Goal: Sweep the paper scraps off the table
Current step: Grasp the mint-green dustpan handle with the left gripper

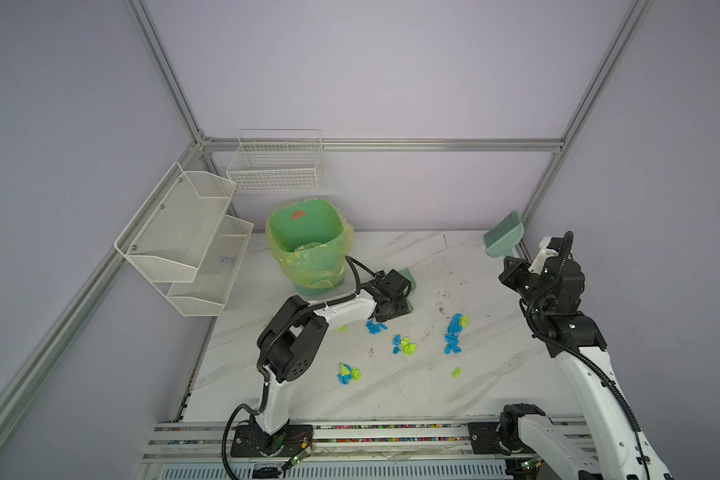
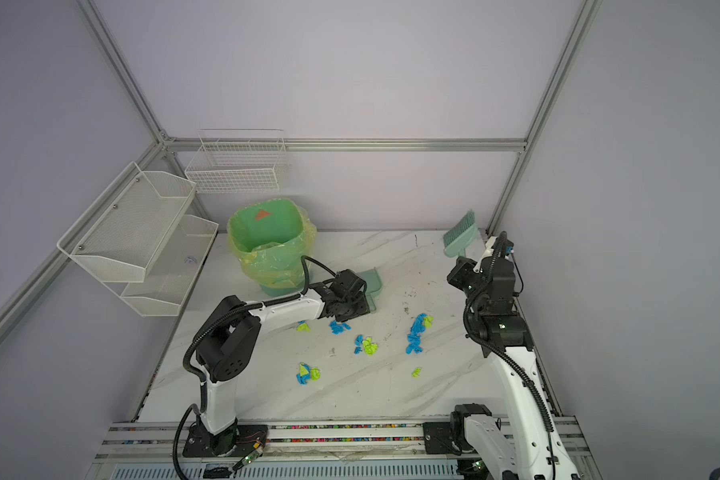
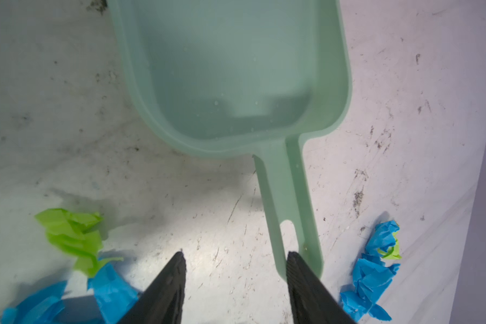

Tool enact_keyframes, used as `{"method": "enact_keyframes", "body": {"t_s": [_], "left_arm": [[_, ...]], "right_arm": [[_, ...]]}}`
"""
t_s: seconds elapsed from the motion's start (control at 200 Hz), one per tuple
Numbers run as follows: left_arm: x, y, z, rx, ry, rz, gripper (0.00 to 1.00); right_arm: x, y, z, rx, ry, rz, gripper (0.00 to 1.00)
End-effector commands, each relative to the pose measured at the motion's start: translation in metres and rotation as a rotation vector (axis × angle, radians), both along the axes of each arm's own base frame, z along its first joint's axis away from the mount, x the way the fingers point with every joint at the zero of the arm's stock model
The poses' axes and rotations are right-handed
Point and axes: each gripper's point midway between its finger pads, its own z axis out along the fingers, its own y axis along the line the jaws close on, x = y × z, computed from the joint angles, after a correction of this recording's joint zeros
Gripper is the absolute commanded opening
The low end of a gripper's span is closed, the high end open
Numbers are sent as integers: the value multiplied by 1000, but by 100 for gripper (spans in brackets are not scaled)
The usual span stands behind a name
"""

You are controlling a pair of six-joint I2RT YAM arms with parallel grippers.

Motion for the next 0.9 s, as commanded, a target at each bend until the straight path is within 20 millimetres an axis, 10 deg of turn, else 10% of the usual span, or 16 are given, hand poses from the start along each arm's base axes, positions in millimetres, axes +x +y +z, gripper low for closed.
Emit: {"method": "enact_keyframes", "body": {"t_s": [0.0, 0.425, 0.895], "left_arm": [[21, -17, 34, -80, -77, 11, 57], [29, -28, 32, -102, -85, 1, 53], [29, -25, 24, -85, -93, 3, 21]], "right_arm": [[-2, -1, 15, -16, -42, -1, 0], [-1, -1, 12, -16, -43, 0, 0], [-1, -1, 16, -15, -49, -2, 0]]}}
